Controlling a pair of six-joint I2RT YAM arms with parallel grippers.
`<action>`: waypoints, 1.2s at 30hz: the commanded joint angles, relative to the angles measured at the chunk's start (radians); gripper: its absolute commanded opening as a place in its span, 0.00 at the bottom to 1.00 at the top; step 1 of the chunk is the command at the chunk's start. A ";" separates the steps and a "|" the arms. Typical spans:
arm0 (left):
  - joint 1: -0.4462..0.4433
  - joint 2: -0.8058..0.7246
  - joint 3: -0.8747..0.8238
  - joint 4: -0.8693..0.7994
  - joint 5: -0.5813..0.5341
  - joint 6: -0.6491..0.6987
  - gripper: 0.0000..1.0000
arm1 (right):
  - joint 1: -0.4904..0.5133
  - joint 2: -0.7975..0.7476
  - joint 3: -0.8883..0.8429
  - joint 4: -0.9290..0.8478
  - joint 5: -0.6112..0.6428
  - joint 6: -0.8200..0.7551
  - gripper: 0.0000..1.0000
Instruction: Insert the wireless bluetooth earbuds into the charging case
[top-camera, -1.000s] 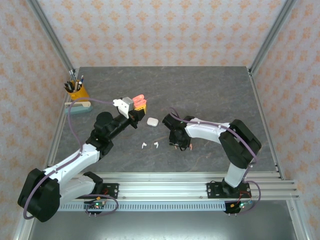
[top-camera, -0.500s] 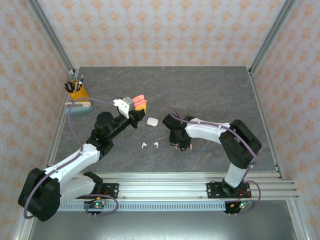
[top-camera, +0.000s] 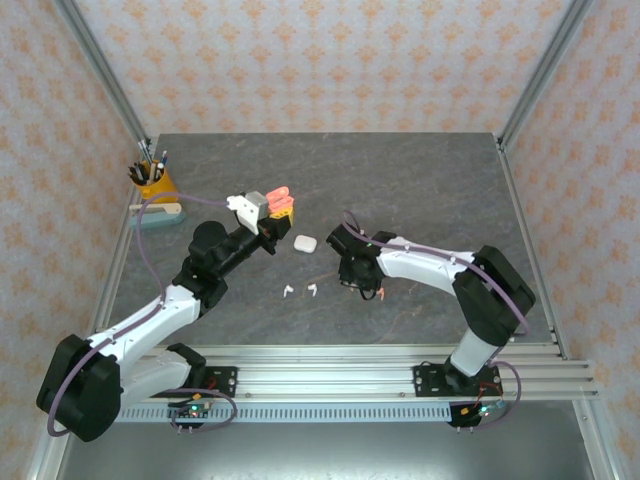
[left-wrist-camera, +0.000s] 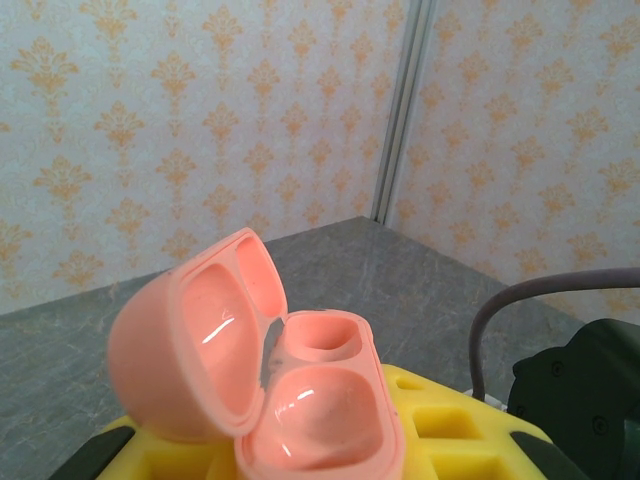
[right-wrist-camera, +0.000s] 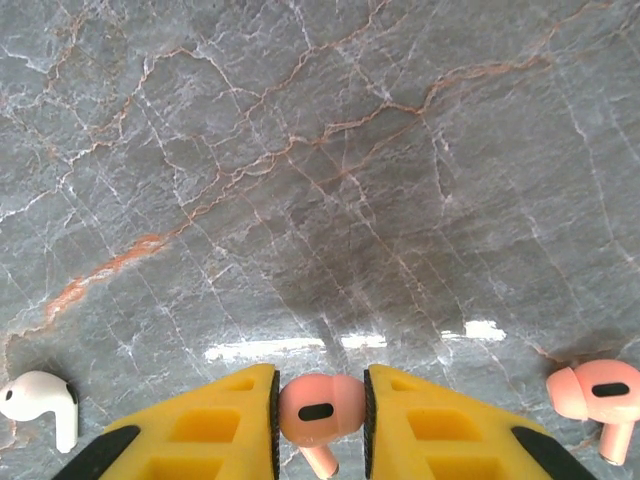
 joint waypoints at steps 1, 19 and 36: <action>-0.008 0.002 0.038 -0.002 0.016 0.004 0.00 | 0.005 -0.037 -0.039 0.037 0.063 -0.022 0.26; -0.008 0.023 0.093 -0.032 0.028 0.013 0.00 | -0.012 -0.305 -0.015 0.171 0.272 -0.168 0.27; -0.053 0.100 0.203 -0.006 0.022 0.071 0.00 | -0.093 -0.384 0.385 0.334 0.177 -0.457 0.27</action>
